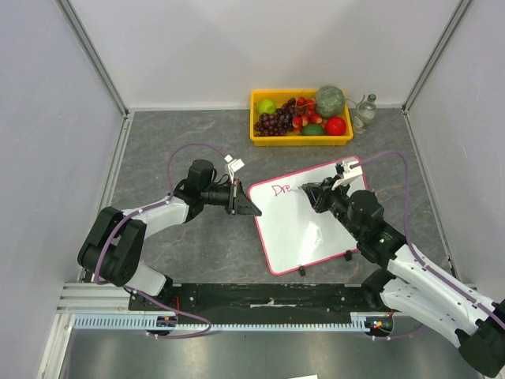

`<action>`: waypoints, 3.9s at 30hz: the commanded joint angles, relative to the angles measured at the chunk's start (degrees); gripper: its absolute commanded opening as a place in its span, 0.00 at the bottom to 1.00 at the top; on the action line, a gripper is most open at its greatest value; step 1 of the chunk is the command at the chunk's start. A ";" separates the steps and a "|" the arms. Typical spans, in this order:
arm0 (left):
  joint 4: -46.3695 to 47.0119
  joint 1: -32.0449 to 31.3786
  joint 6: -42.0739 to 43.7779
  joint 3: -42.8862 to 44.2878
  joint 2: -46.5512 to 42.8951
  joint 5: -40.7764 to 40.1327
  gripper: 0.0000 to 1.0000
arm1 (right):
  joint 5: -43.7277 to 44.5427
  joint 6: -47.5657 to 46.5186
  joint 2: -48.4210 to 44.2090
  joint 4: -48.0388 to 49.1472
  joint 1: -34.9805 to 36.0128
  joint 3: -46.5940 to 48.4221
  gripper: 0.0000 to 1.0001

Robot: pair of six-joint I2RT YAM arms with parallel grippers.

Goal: Write a sentence on the whiteboard

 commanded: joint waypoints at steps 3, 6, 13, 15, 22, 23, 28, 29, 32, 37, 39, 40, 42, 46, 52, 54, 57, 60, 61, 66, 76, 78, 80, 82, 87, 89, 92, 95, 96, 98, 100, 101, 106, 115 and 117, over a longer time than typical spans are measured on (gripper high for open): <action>-2.61 -0.88 7.81 -0.48 0.24 0.05 0.02 | 2.71 -1.43 -1.45 -1.71 -0.32 4.38 0.00; -2.61 -0.88 7.81 -0.48 0.07 0.05 0.02 | 2.80 -1.52 -1.71 -1.62 -0.23 4.91 0.00; -2.61 -0.96 7.64 -0.31 0.07 -0.04 0.02 | 3.77 -2.22 0.57 -1.09 -0.32 5.26 0.00; -2.61 -0.88 7.64 -0.48 -0.11 0.05 0.02 | 3.24 -1.96 1.18 -0.22 -0.32 5.09 0.00; -2.44 -0.96 7.64 -0.75 -0.11 0.05 0.02 | 3.50 -1.79 1.89 0.76 -0.32 5.00 0.00; -2.44 -1.05 7.55 -0.75 -0.11 0.05 0.02 | 3.76 -1.61 1.81 0.76 -0.32 4.91 0.00; -2.26 -0.96 7.46 -0.75 -0.19 0.05 0.02 | 4.73 -1.35 0.93 1.02 -0.32 4.47 0.00; -2.26 -0.96 7.46 -0.75 -0.19 0.05 0.02 | 4.82 -1.17 0.93 0.93 -0.32 4.30 0.00; -2.26 -0.96 7.46 -0.75 -0.19 0.13 0.02 | 5.17 -1.26 1.01 1.02 -0.32 3.95 0.00; -2.26 -0.88 7.46 -0.83 -0.20 0.05 0.02 | 4.21 -1.17 2.59 1.19 -0.32 3.42 0.00; -2.26 -0.96 7.55 -0.92 -0.28 0.05 0.02 | 3.42 -1.17 2.86 1.46 -0.32 3.42 0.00; -2.26 -0.96 7.55 -0.84 -0.20 0.05 0.02 | 2.63 -1.26 3.03 1.63 -0.40 3.33 0.00; -2.26 -0.88 7.46 -0.92 -0.11 0.05 0.02 | 1.57 -1.43 3.03 1.55 -0.32 3.16 0.00; -2.26 -0.96 7.46 -0.84 -0.19 0.05 0.02 | 0.43 -1.35 2.69 1.28 -0.32 2.37 0.00; -2.26 -0.96 7.55 -0.92 -0.02 0.05 0.02 | -0.19 -1.43 1.37 -0.56 -0.32 1.14 0.00; -2.26 -0.96 7.46 -0.92 -0.11 0.13 0.02 | -0.28 -1.44 0.49 -1.35 -0.40 0.70 0.00; -2.26 -1.05 7.37 -0.92 -0.19 0.05 0.02 | 0.60 -1.52 -0.65 -1.88 -0.40 -0.01 0.00; -2.26 -0.96 7.37 -0.92 -0.19 0.05 0.02 | 1.30 -1.61 -0.92 -2.06 -0.32 -0.36 0.00; -2.26 -0.96 7.46 -0.92 -0.19 0.05 0.02 | 1.65 -1.61 -0.83 -1.88 -0.40 -0.36 0.00; -2.35 -0.96 7.37 -1.10 -0.28 0.05 0.02 | 3.68 -1.08 -0.04 -0.48 -0.32 0.08 0.00; -2.35 -0.87 7.46 -0.92 -0.28 0.14 0.02 | 6.14 -0.91 2.33 2.69 -0.40 2.01 0.00; -2.35 -0.88 7.55 -0.92 -0.37 0.31 0.02 | 6.40 -1.17 2.59 2.86 -0.40 2.36 0.00; -2.35 -1.14 7.46 -0.84 -0.46 0.22 0.02 | 6.40 -1.26 2.59 3.04 -0.40 2.54 0.00; -2.35 -1.05 7.55 -0.75 -0.28 0.22 0.02 | 6.23 -1.61 2.60 2.95 -0.40 2.71 0.00; -2.35 -1.05 7.55 -0.84 -0.11 0.22 0.02 | 5.00 -1.87 2.07 1.72 -0.40 1.75 0.00; -2.35 -0.87 7.55 -0.92 -0.28 0.22 0.02 | 4.47 -1.87 1.63 1.11 -0.40 1.22 0.00; -2.35 -0.87 7.55 -0.92 -0.28 0.31 0.02 | 3.59 -1.87 1.19 0.23 -0.40 0.52 0.00; -2.52 -0.88 7.55 -0.84 -0.37 0.22 0.02 | 3.33 -1.87 0.58 -0.91 -0.40 -0.18 0.00; -2.44 -0.96 7.55 -0.84 -0.37 0.22 0.02 | 3.41 -1.87 0.23 -1.26 -0.40 -0.36 0.00; -2.44 -0.96 7.55 -0.84 -0.28 0.22 0.02 | 3.42 -1.96 -0.57 -1.88 -0.40 -0.80 0.00; -2.44 -0.96 7.46 -0.83 -0.28 0.22 0.02 | 3.59 -1.96 -1.35 -2.58 -0.40 -1.06 0.00; -2.44 -0.96 7.55 -0.83 -0.28 0.22 0.02 | 3.68 -1.96 -1.53 -2.76 -0.40 -1.15 0.00; -2.44 -0.96 7.46 -0.92 -0.28 0.14 0.02 | 4.12 -2.14 -2.68 -3.11 -0.40 -1.50 0.00; -2.44 -0.88 7.37 -0.92 -0.55 -0.04 0.02 | 4.73 -2.14 -1.54 -2.15 -0.40 2.53 0.00; -2.44 -0.96 7.37 -0.92 -0.55 -0.04 0.02 | 4.47 -2.14 -1.01 -1.62 -0.40 4.03 0.00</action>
